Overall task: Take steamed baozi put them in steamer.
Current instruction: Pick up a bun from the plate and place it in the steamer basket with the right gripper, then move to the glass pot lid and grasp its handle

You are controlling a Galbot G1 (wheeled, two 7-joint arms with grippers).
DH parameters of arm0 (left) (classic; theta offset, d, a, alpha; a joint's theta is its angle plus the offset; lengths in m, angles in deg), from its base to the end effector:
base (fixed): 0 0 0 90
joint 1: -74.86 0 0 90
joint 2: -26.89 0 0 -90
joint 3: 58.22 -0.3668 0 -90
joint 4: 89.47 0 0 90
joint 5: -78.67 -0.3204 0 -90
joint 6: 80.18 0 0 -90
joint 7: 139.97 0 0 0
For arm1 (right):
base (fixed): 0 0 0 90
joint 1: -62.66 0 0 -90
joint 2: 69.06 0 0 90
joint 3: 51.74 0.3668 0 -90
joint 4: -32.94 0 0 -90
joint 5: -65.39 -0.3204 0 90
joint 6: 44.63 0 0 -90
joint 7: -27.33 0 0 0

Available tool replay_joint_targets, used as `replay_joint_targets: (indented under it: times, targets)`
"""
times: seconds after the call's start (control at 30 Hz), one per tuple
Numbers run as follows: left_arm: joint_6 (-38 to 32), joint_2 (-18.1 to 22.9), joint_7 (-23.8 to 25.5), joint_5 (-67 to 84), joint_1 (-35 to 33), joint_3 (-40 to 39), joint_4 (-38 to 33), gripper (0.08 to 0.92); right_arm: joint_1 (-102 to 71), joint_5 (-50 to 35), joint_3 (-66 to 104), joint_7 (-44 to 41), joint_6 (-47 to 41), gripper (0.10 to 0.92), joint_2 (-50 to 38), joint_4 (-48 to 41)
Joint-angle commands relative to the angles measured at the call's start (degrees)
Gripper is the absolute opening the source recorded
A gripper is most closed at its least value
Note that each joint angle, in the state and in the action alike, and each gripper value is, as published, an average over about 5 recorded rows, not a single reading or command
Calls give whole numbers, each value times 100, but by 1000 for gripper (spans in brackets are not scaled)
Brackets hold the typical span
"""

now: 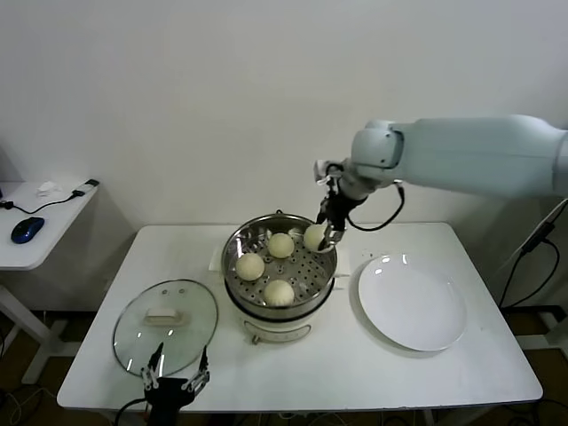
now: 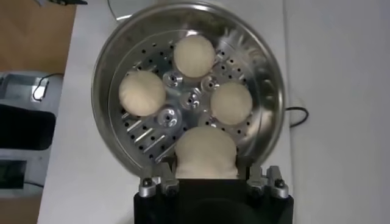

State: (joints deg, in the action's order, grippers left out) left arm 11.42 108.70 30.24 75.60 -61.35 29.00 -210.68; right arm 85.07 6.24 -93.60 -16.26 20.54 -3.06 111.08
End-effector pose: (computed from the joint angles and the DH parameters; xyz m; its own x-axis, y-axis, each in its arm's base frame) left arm 0.0446 0.0154 -0.3364 -0.9615 -0.0579 0.2687 -0.0139 0.9865 0.1629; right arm 0.5330 0.0374 -0.0065 -0.1657 -0.2425 0.9559 -0.9839 -0.0249 -0.1769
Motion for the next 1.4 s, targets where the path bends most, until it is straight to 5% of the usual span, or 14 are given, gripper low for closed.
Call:
replay_joint_targets:
  times: [0.03, 0.5, 0.73, 0.93, 1.23, 1.4]
  targets:
    - [-1, 21, 1, 3, -13, -3, 4, 823, -992, 15, 95, 480, -274, 645, 555, -382]
    - [9, 30, 2, 32, -9, 12, 20, 823, -1300, 285, 279, 469, -258, 649, 539, -502]
    - [61, 12, -7, 135, -31, 14, -68, 823, -786, 341, 339, -205, 344, 794, 357, -521]
    - [-128, -33, -22, 145, -10, 11, -108, 823, -187, 17, 732, -780, 980, 822, -538, -412]
    - [-316, -48, 57, 471, 294, 41, -181, 823, -2511, 203, 4438, 3065, 1056, 823, -2895, -109]
    - [-469, -177, 471, 453, 523, 154, -12, 823, -5431, 594, 7639, 4296, 1133, 823, -3814, 314]
